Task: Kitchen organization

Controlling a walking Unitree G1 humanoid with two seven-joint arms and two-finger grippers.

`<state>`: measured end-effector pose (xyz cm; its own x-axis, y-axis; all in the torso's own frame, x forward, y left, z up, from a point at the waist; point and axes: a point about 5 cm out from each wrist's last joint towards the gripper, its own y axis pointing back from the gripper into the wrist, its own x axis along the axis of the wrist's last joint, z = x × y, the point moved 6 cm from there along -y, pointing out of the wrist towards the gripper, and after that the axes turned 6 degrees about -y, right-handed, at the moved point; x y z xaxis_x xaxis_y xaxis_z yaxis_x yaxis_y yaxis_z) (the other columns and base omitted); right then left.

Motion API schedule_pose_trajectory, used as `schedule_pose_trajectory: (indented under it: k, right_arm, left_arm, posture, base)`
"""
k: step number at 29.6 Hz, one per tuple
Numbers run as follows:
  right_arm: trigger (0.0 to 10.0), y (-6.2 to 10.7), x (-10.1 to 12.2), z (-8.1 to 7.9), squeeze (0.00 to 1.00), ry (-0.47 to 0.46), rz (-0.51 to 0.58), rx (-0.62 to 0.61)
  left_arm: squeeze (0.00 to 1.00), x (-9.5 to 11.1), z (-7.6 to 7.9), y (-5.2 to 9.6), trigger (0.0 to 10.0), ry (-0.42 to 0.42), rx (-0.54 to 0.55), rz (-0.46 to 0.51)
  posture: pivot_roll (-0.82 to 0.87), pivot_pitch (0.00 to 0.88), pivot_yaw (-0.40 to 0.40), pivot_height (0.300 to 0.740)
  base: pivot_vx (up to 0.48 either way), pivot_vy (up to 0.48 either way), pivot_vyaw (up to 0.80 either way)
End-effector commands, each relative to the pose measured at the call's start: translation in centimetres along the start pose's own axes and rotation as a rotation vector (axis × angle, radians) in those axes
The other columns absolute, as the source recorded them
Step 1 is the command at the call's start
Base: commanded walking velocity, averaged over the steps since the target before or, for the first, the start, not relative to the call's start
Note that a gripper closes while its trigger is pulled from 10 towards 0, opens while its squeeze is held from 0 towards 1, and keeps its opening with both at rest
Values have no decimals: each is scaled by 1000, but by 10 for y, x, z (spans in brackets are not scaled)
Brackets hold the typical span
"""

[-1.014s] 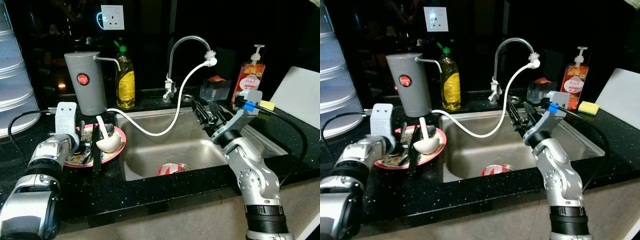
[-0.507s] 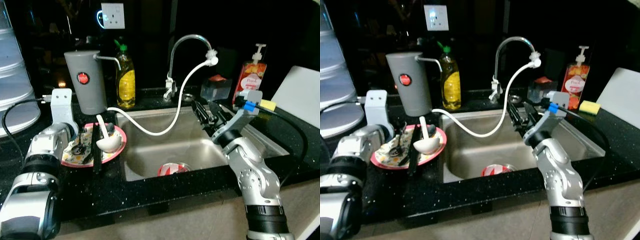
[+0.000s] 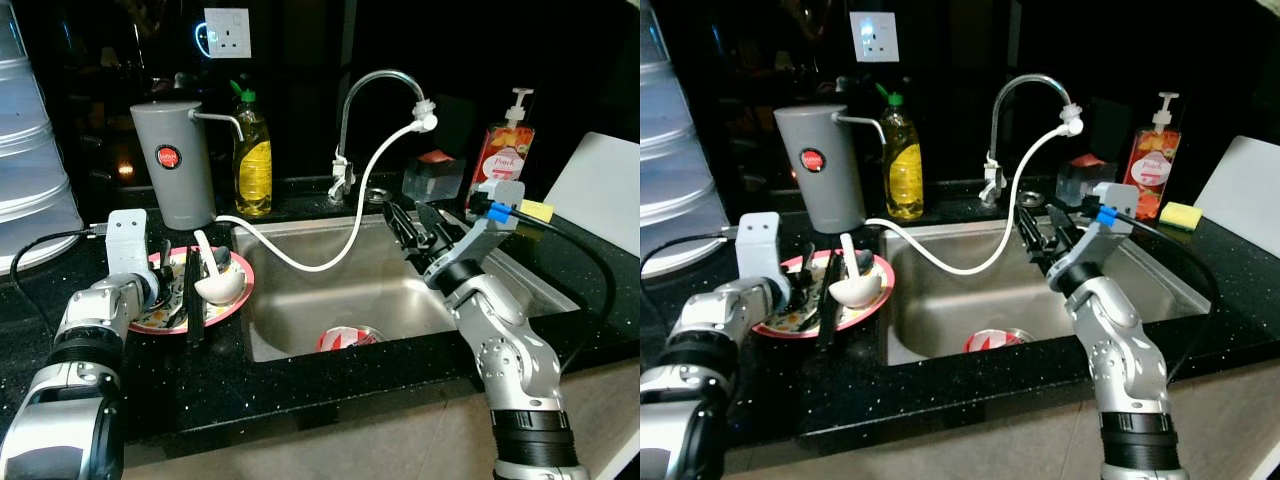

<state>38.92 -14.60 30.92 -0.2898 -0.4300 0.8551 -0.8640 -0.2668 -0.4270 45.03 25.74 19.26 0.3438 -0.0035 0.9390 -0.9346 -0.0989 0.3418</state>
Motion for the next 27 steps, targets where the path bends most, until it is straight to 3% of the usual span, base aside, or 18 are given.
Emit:
schedule_pose_trajectory:
  k: [1, 2, 7, 12, 13, 16, 17, 18, 20, 22, 23, 25, 27]
  right_arm:
    - [10000, 0, 3, 1, 0, -2, -1, -7]
    - [10000, -1, 2, 0, 0, -2, -3, -3]
    - [10000, -1, 5, 1, 0, 2, 2, -5]
    - [10000, 0, 5, 3, 0, 3, 4, -11]
    - [10000, 0, 5, 3, 0, 3, 2, -10]
    - [10000, 0, 5, 3, 0, 3, 2, -10]
    - [10000, 0, 4, 2, 0, 5, 0, -7]
    - [10000, 0, 5, 2, 0, 7, 3, -4]
    - [10000, 0, 5, 2, 0, 7, 3, -4]
    - [10000, -1, 8, 2, 0, 10, 7, 0]
    - [10000, -1, 8, 2, 0, 10, 8, 2]
    - [10000, -1, 6, 1, 0, 11, -1, 8]
    - [10000, -1, 5, 0, 0, 11, -4, 12]
  left_arm:
    - [0, -36, 2, -4, 4157, 16, -2, -116]
    - [0, -41, 1, -4, 0, 11, 1, -128]
    - [0, -41, 3, -4, 0, -60, 9, -120]
    - [0, -33, 6, -5, 0, -69, 8, -88]
    - [0, -21, 7, -5, 0, -68, 13, -38]
    - [0, -21, 7, -5, 0, -68, 13, -38]
    - [0, 2, 5, -2, 0, -102, 37, 69]
    - [0, 30, 3, 5, 10000, -122, 62, 198]
    - [0, 30, 3, 5, 10000, -122, 62, 198]
    - [0, 90, 5, 33, 10000, -97, 72, 470]
    - [0, 105, 5, 43, 10000, -74, 66, 543]
    - [0, 124, 12, 59, 10000, -20, -3, 637]
    - [0, 130, 17, 66, 10000, -8, -48, 668]
  posture:
    - [-71, 50, -35, 740]
    - [-74, 49, -31, 740]
    - [-78, 51, -22, 740]
    - [-83, 42, -32, 740]
    - [-81, 38, -36, 740]
    - [-81, 38, -36, 740]
    - [-81, 29, -36, 740]
    - [-87, 26, -33, 740]
    - [-87, 26, -33, 740]
    - [-83, 27, -42, 740]
    - [-83, 27, -42, 740]
    - [-77, 10, -49, 740]
    - [-76, 7, -50, 740]
  base:
    - [0, 0, 0]
    - [0, 0, 0]
    - [0, 0, 0]
    - [0, 0, 0]
    - [0, 0, 0]
    - [0, 0, 0]
    - [0, 0, 0]
    - [0, 0, 0]
    - [0, 0, 0]
    - [0, 0, 0]
    - [0, 0, 0]
    - [0, 0, 0]
    - [0, 0, 0]
